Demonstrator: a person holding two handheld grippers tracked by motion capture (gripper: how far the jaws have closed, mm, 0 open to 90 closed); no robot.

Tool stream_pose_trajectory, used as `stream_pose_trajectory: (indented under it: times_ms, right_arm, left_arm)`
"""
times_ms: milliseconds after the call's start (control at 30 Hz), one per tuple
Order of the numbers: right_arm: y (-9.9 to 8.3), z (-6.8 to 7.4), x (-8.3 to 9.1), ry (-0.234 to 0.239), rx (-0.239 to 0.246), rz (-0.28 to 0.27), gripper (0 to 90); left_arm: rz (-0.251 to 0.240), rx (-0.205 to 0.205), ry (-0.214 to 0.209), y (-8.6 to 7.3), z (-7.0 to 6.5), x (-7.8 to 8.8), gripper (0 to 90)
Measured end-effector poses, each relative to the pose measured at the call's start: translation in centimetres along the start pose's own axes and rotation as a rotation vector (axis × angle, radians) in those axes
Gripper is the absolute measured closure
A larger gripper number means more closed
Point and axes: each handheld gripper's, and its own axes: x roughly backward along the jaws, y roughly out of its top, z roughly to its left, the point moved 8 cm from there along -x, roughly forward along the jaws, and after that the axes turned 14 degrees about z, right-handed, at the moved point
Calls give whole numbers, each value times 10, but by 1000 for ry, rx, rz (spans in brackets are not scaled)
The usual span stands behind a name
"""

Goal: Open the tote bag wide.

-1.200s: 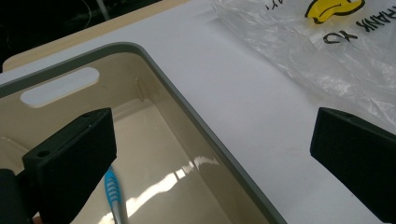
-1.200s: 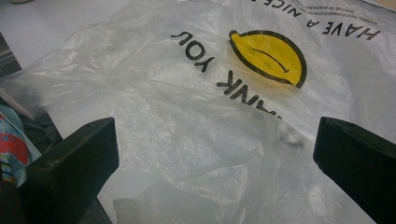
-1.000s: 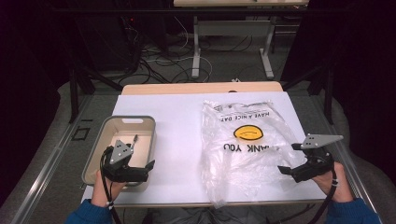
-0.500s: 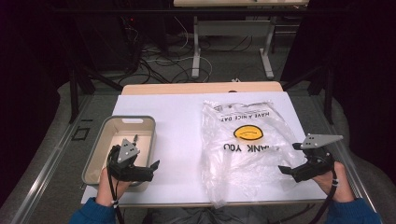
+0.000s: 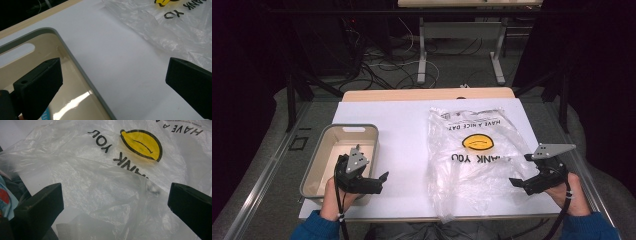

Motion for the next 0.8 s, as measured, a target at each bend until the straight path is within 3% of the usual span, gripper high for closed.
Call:
stream_pose_trajectory:
  times_ms: [33,233,400,667,800]
  right_arm:
    - [0,0,0,0,0,0,0]
    - [-1,-11,-4,-3,-34,7,0]
    - [-1,-21,-9,-12,-60,17,0]
    - [-4,-32,-18,-11,-113,67,0]
    - [-7,-36,-22,-8,-139,90,0]
  left_arm:
    - [-2,6,-8,3,-3,-1,12]
    - [19,-44,-2,22,-22,-13,16]
    - [54,-122,-17,31,-48,-28,18]
    - [103,-139,-55,41,-66,-55,15]
    - [130,-117,-116,44,-78,-75,16]
